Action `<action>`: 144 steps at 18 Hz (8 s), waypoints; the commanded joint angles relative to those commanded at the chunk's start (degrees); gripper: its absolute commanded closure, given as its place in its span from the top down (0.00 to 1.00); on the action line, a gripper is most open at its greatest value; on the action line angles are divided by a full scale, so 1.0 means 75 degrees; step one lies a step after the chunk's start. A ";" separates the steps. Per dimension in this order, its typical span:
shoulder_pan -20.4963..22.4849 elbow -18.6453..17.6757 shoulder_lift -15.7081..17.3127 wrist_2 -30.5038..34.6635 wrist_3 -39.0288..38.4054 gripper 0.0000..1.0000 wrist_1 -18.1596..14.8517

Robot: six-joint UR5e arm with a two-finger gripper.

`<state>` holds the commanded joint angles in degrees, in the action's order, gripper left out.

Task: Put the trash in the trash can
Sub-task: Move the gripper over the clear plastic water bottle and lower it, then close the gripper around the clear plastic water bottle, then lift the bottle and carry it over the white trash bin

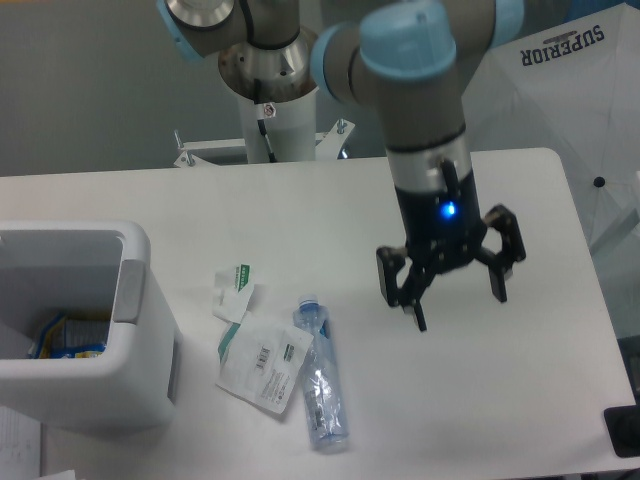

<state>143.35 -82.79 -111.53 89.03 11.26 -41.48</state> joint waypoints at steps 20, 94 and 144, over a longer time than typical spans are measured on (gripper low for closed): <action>-0.0750 -0.0375 -0.1617 -0.1207 0.0081 1.00 -0.0223; -0.1324 0.0163 -0.2439 -0.0176 -0.0107 0.60 -0.0199; -0.3737 0.2508 -0.0001 -0.0645 -0.1125 0.60 0.0973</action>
<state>115.32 -63.98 -111.53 84.20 2.82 -34.19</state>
